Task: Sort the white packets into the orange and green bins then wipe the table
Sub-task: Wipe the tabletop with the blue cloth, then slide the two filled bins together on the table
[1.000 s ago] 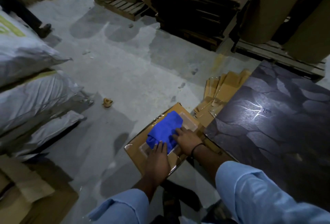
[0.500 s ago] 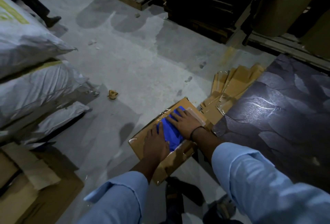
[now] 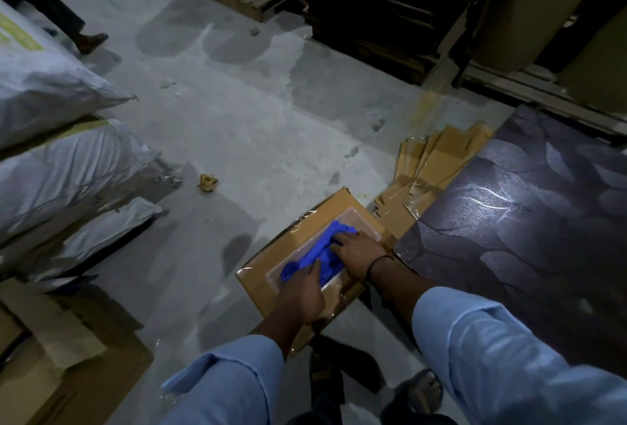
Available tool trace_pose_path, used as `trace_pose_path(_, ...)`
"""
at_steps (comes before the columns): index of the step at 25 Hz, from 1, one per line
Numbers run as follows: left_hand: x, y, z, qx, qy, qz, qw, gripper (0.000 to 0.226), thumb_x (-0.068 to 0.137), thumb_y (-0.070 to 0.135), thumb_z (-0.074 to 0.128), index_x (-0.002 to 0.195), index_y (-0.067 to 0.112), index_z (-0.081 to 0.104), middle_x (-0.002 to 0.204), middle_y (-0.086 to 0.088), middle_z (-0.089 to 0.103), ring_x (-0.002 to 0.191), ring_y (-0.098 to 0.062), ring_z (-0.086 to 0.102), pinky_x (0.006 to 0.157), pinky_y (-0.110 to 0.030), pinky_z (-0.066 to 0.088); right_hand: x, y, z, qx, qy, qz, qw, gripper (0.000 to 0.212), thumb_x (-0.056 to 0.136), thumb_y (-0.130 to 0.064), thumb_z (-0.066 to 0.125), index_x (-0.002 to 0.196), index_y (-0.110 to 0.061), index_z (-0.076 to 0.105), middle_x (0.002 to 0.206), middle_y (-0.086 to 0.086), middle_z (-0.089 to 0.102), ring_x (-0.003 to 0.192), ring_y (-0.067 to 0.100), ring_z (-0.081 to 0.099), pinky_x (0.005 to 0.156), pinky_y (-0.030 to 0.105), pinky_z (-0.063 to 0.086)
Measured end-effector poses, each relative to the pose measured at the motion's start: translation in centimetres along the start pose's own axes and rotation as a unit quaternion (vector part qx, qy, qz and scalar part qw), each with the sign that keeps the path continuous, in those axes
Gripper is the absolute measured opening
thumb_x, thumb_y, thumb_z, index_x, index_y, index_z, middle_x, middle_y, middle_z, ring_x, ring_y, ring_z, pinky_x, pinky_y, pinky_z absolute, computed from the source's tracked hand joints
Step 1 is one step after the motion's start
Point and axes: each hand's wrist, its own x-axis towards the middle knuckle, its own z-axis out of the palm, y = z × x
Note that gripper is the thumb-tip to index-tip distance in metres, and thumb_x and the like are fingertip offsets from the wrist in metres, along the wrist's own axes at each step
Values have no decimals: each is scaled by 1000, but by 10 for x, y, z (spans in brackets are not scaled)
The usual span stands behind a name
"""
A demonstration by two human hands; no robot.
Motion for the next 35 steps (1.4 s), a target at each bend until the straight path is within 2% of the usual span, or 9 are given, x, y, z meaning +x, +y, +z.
trace_pose_path(4, 3, 4, -2, 13, 7, 7, 1000, 56, 94, 18, 49, 150, 16, 39, 129, -8, 61, 115, -23, 59, 100, -39, 49, 0, 0, -5, 65, -47, 14, 997, 33, 88, -20, 60, 121, -21, 62, 127, 7, 61, 116, 29, 58, 101, 44, 47)
trace_pose_path(7, 5, 12, -15, 51, 93, 23, 994, 29, 97, 27, 46, 123, 20, 57, 108, -2, 68, 100, -22, 65, 88, -34, 51, -9, 5, -20, 82, 11, 24, 996, 38, 87, -17, 61, 125, -18, 60, 126, 8, 61, 115, 30, 57, 100, 40, 44)
trace_pose_path(11, 18, 45, -49, 35, 193, 59, 979, 36, 96, 37, 43, 124, 26, 63, 102, -1, 73, 91, -25, 69, 79, -36, 55, -44, 15, -37, 128, 137, 73, 979, 44, 83, -19, 63, 127, -17, 60, 130, 8, 58, 116, 32, 55, 96, 42, 46)
trace_pose_path(14, 23, 83, -74, 82, 235, 91, 964, 40, 92, 41, 36, 122, 32, 61, 101, 3, 73, 90, -22, 70, 80, -34, 52, -81, 31, -40, 130, 236, 132, 954, 39, 78, -22, 60, 115, -15, 67, 118, 9, 64, 103, 34, 59, 80, 41, 51)
trace_pose_path(18, 27, 131, -84, 91, 231, 155, 956, 42, 92, 29, 44, 131, 29, 59, 104, -5, 74, 93, -30, 70, 78, -36, 53, -136, 46, -42, 139, 294, 237, 915, 37, 77, -23, 62, 114, -20, 68, 111, 2, 64, 99, 27, 53, 77, 39, 48)
trace_pose_path(23, 22, 188, -68, 88, 211, 266, 937, 44, 88, 39, 43, 126, 28, 63, 99, -6, 75, 88, -30, 70, 74, -36, 54, -203, 62, -28, 142, 331, 372, 855, 34, 79, -19, 49, 108, -18, 66, 106, 6, 61, 97, 32, 53, 76, 44, 49)
trace_pose_path(26, 14, 223, -53, 100, 203, 321, 920, 39, 94, 32, 48, 130, 29, 62, 102, -6, 75, 92, -30, 70, 76, -35, 52, -244, 65, -10, 147, 348, 418, 826, 39, 80, -22, 44, 110, -19, 67, 111, 3, 62, 102, 30, 53, 81, 41, 49)
trace_pose_path(29, 2, 256, -34, 110, 182, 359, 909, 39, 96, 34, 46, 133, 30, 59, 107, -4, 75, 95, -28, 71, 78, -34, 53, -286, 63, 5, 148, 359, 470, 792, 35, 79, -18, 55, 112, -19, 68, 114, 2, 62, 106, 27, 53, 85, 39, 49)
trace_pose_path(35, -16, 328, 3, 125, 170, 438, 874, 44, 93, 35, 43, 133, 30, 60, 101, -3, 76, 88, -27, 72, 75, -35, 56, -368, 77, 41, 147, 393, 530, 737, 33, 78, -21, 52, 107, -21, 69, 107, 1, 64, 98, 28, 56, 79, 40, 51)
